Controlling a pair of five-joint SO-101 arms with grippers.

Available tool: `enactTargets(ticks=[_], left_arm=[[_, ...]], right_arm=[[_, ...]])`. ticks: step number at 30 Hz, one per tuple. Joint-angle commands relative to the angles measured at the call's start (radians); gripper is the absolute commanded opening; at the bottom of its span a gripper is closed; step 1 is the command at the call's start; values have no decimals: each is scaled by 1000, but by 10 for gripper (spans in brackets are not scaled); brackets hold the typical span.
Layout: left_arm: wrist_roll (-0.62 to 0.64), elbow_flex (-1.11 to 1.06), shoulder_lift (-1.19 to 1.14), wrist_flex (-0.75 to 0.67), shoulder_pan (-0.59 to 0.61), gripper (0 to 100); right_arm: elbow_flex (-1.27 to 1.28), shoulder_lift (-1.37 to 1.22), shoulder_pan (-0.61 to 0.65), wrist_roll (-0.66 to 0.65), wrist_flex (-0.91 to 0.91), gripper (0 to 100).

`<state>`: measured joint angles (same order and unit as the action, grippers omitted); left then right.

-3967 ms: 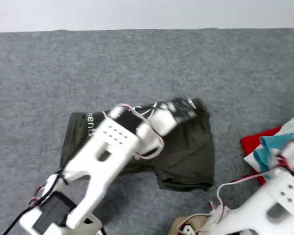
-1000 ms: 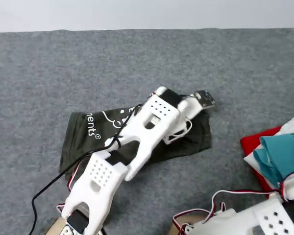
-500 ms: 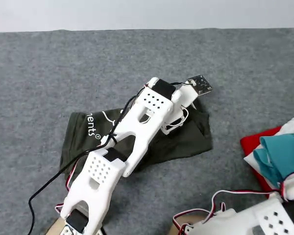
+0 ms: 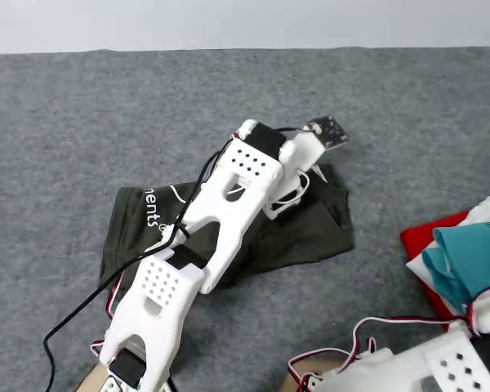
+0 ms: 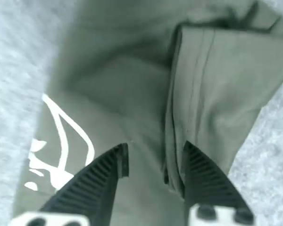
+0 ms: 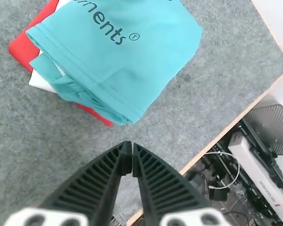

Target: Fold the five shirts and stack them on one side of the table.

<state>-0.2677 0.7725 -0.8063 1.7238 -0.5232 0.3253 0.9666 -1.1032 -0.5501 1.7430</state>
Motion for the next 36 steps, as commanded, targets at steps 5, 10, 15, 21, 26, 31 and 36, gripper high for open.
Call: enactTargets(ticks=[5, 10, 15, 21, 26, 31, 36], left_arm=[[-3, -35, 95, 28, 120, 104], [2, -38, 224, 29, 236, 67], [101, -168, 417, 29, 354, 51], [218, -456, 592, 15, 623, 50], [216, -608, 629, -138, 798, 5], [222, -685, 618, -298, 818, 4], [219, -684, 512, -347, 812, 41]], right_arm=[[58, 5, -2, 5, 10, 14], [63, 4, 39, 5, 8, 14], [60, -1, 157, 11, 8, 15], [63, -2, 364, 12, 18, 15], [78, -5, 547, 12, -4, 15], [229, -5, 769, 12, -188, 15], [304, -73, 883, 11, -377, 15]])
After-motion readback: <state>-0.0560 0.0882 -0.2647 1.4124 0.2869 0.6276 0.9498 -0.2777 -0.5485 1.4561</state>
